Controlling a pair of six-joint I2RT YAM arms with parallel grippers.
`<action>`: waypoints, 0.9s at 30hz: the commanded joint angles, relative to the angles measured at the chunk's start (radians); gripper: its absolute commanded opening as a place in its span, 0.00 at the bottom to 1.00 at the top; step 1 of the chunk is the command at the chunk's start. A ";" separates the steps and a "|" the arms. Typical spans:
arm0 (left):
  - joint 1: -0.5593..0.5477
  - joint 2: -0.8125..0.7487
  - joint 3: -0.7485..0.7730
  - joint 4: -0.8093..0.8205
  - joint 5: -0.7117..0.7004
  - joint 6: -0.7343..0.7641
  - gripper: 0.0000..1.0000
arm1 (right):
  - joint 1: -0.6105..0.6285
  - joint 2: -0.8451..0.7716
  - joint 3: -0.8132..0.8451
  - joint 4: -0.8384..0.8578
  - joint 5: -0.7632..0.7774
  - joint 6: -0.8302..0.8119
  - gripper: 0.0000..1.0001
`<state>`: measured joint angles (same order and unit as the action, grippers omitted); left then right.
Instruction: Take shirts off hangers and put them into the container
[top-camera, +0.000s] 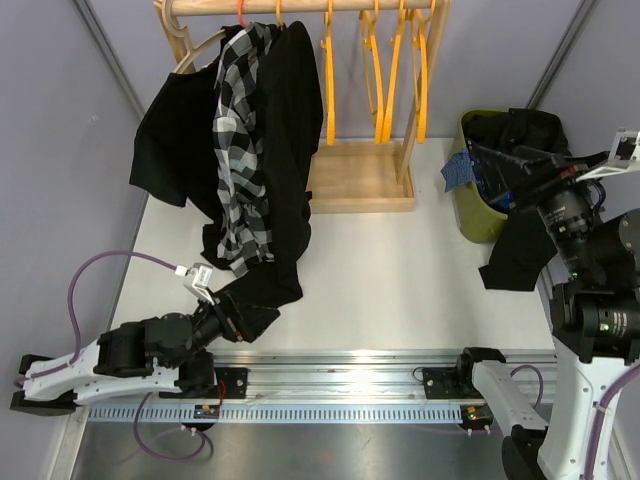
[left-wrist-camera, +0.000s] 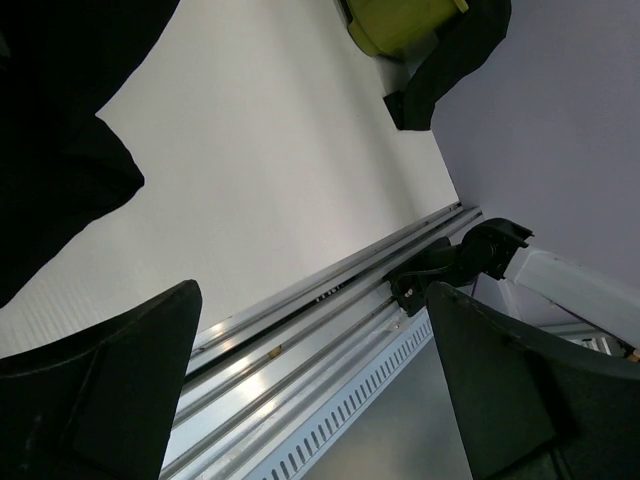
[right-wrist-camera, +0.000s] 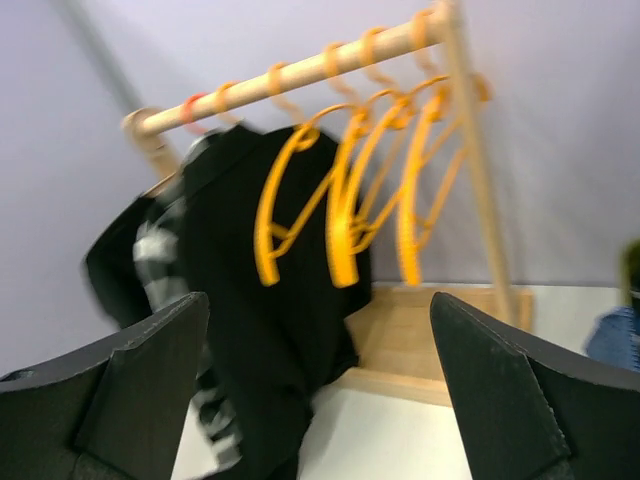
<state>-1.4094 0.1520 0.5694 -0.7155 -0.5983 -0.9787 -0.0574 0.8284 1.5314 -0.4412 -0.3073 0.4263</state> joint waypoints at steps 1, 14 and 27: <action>-0.003 0.015 0.047 0.045 -0.001 0.067 0.99 | 0.007 0.005 -0.011 -0.001 -0.352 0.011 0.99; -0.003 0.090 0.076 0.091 0.026 0.090 0.99 | 0.007 0.055 0.021 0.387 -0.812 0.351 1.00; -0.003 0.142 0.095 0.126 0.040 0.101 0.99 | 0.010 -0.070 0.094 0.486 -0.796 0.550 0.99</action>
<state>-1.4094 0.2783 0.6281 -0.6392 -0.5720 -0.8906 -0.0467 0.7948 1.5539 0.1631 -1.1496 0.9752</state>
